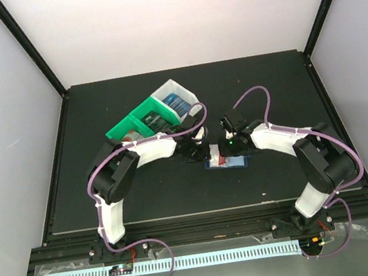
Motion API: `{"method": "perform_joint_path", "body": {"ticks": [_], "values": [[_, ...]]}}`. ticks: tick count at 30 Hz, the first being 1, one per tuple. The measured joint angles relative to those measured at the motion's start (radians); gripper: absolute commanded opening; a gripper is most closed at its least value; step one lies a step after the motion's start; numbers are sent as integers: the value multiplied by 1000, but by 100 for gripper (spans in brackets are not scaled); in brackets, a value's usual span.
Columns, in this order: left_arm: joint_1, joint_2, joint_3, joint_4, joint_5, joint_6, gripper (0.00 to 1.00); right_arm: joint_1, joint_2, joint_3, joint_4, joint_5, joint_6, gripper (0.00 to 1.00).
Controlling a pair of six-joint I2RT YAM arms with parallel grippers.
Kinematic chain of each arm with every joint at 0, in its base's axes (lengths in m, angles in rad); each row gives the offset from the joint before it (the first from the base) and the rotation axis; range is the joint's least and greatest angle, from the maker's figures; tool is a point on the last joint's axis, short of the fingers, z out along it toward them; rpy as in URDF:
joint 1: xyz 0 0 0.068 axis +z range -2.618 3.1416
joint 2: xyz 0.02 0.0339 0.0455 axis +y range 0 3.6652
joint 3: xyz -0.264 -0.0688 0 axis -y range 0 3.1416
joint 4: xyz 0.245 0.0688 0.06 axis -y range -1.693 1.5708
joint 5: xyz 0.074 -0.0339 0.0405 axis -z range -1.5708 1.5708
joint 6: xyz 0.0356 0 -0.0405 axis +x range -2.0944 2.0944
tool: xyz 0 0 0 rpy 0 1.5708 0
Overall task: Put the credit cards into the card holder
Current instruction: Turn over the card slot in the card holder.
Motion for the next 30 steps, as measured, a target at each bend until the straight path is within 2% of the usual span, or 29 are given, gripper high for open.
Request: {"method": "perform_joint_path", "body": {"ticks": [9,15,24,30], "values": [[0,0,0,-1,-10,-1,10,1,0,39,-102,95,-59,13],[-2,0,0,0,-10,-1,11,4,0,67,-150,124,-99,21],[-2,0,0,2,-6,-2,12,3,4,70,-157,72,-129,32],[-2,0,0,3,-5,-2,12,3,4,71,-153,26,-129,34]]}}
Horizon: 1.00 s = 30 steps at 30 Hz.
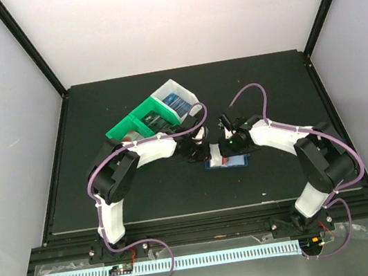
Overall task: Put the credit cards into the card holder
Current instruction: Turn over the card slot in the card holder.
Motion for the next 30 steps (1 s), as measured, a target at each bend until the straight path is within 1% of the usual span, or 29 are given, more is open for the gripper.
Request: {"method": "perform_joint_path", "body": {"ticks": [11,23,30], "values": [[0,0,0,2,3,-6,12,5,-28,0,26,-57,2,34],[0,-1,-4,8,3,-22,12,40,-28,0,71,-109,3,34],[-3,-37,-55,39,-30,-45,12,41,-16,0,95,-121,11,34]]}}
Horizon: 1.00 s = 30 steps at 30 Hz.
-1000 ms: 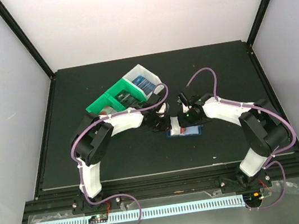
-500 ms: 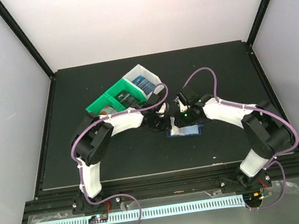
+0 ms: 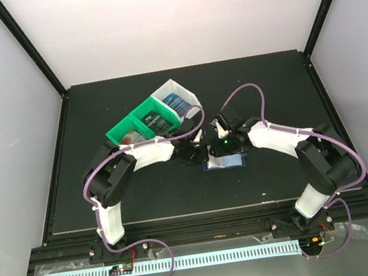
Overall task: Put the credit cards into the card holder
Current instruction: Turn over the card slot in the card holder.
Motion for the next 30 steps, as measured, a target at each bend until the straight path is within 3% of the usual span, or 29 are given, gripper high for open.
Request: {"method": "perform_joint_path", "body": {"ticks": [8,14,21,30], "values": [[0,-98,-80,-55,-92,-23,13,0,32,-5,71,-53,23,34],[0,-116,-89,-55,-98,-36,13,0,56,-24,133,-129,35,35],[2,-117,-116,-50,-98,-60,12,0,56,-47,195,-207,52,44],[16,-173,-177,-33,-111,-105,12,0,59,-71,248,-276,68,44]]}}
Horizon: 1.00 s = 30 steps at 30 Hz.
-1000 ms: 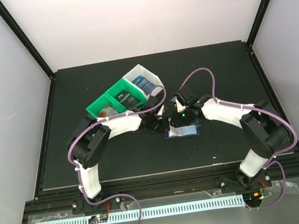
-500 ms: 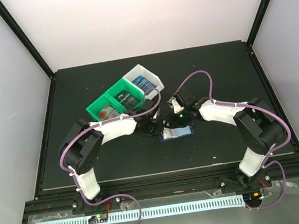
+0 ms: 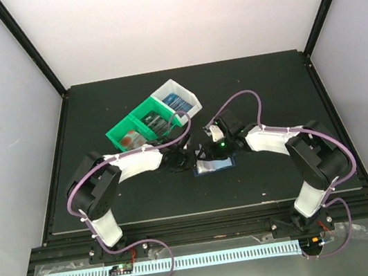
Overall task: Put the credit cards into the card holder
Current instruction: Turn over the card slot in the card holder.
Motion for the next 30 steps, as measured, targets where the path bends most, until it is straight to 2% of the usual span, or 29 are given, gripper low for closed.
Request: {"method": "perform_joint_path", "body": {"ticks": [10,17,25,30], "values": [[12,-19,-19,29,-2,-19,12,0,8,-21,52,-82,11,45],[17,-20,-27,32,-4,-26,12,0,18,-21,42,-67,13,44],[17,-109,-67,58,-1,-18,19,0,-131,-21,-35,125,26,44],[17,-168,-99,118,36,1,19,0,-192,-21,-95,295,29,41]]}}
